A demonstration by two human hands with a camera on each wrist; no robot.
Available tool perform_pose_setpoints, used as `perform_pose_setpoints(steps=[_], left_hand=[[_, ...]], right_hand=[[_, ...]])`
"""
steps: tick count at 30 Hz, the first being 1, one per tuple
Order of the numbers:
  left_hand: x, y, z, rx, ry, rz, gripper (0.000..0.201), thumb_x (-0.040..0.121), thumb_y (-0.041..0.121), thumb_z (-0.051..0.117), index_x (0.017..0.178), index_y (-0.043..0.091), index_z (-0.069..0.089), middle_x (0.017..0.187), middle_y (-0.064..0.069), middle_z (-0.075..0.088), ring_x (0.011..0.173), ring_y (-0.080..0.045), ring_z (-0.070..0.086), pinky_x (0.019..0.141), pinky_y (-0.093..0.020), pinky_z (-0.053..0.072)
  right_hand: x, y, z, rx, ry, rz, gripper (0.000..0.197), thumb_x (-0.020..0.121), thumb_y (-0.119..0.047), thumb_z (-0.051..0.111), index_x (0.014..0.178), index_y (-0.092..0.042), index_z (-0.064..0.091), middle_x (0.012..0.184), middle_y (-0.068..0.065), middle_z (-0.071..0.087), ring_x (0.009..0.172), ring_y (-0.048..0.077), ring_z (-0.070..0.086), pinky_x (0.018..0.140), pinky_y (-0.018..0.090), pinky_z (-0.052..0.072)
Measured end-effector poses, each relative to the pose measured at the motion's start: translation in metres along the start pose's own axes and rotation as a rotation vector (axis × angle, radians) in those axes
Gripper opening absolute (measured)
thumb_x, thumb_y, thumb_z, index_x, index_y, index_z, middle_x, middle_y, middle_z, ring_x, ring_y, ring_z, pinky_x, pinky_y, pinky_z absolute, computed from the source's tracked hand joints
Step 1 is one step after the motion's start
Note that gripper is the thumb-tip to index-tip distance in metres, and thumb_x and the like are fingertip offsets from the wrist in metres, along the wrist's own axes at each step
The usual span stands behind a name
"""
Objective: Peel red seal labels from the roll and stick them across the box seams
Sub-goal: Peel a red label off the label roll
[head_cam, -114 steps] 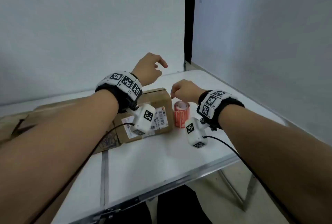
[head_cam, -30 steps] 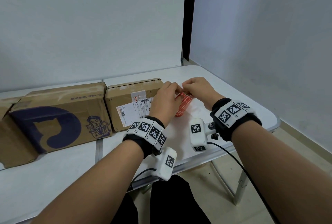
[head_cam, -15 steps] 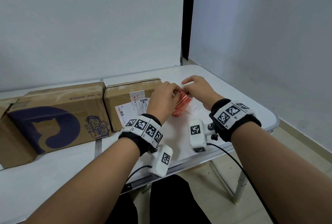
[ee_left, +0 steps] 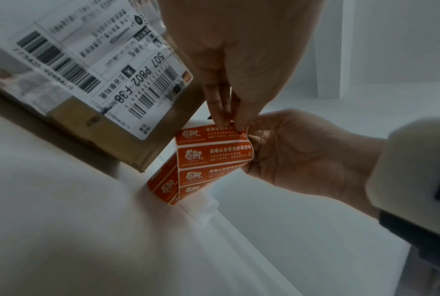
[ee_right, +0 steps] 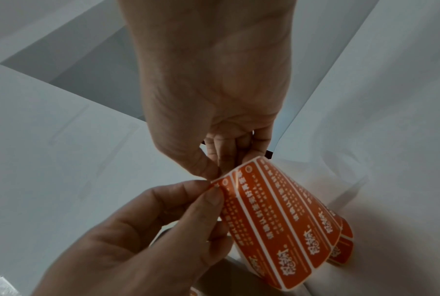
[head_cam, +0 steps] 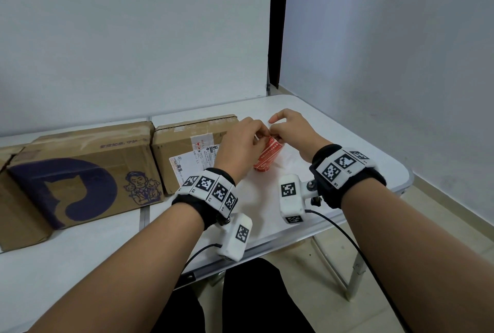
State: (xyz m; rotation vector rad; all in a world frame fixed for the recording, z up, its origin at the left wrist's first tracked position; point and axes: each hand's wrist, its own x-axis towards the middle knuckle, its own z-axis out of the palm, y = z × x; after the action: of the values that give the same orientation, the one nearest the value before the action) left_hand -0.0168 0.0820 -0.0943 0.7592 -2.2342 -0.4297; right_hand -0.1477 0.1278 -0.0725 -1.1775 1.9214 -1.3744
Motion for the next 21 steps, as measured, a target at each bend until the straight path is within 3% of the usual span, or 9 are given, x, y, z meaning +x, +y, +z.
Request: perform_pose_setpoints(steps=[7, 12, 17, 21], left_hand=[[-0.004, -0.003, -0.006, -0.048, -0.026, 0.044, 0.004, 0.083, 0.02, 0.066, 0.085, 0.021, 0.069, 0.086, 0.005, 0.064, 0.076, -0.012, 0.06, 0.071, -0.029, 0.049], [-0.009, -0.007, -0.018, -0.198, -0.082, 0.001, 0.005, 0.082, 0.016, 0.071, 0.084, 0.021, 0.072, 0.084, 0.012, 0.052, 0.067, -0.002, 0.056, 0.063, -0.007, 0.04], [-0.014, -0.009, -0.04, -0.427, -0.167, -0.073, 0.004, 0.078, 0.02, 0.076, 0.082, 0.02, 0.074, 0.089, 0.006, 0.055, 0.066, -0.013, 0.057, 0.065, -0.02, 0.046], [-0.019, -0.007, -0.057, -0.589, -0.15, -0.092, 0.005, 0.079, 0.014, 0.076, 0.08, 0.016, 0.072, 0.101, -0.015, 0.058, 0.068, -0.022, 0.054, 0.065, -0.026, 0.047]], right_hand=[[0.0, 0.003, -0.002, 0.006, 0.021, -0.018, 0.019, 0.08, -0.001, 0.052, 0.095, -0.012, 0.056, 0.066, 0.001, 0.055, 0.055, 0.012, 0.048, 0.055, 0.022, 0.04], [0.007, 0.006, -0.002, -0.099, 0.072, -0.048, 0.015, 0.081, -0.006, 0.053, 0.089, -0.018, 0.058, 0.076, -0.002, 0.055, 0.061, 0.01, 0.049, 0.056, 0.023, 0.038], [0.012, 0.006, 0.0, -0.266, 0.077, -0.102, 0.017, 0.087, -0.008, 0.047, 0.092, -0.018, 0.059, 0.068, -0.002, 0.052, 0.058, 0.01, 0.046, 0.051, 0.023, 0.033], [0.018, 0.007, 0.005, -0.387, 0.121, -0.157, 0.019, 0.092, -0.012, 0.044, 0.1, -0.017, 0.06, 0.076, 0.001, 0.055, 0.061, 0.012, 0.048, 0.052, 0.025, 0.035]])
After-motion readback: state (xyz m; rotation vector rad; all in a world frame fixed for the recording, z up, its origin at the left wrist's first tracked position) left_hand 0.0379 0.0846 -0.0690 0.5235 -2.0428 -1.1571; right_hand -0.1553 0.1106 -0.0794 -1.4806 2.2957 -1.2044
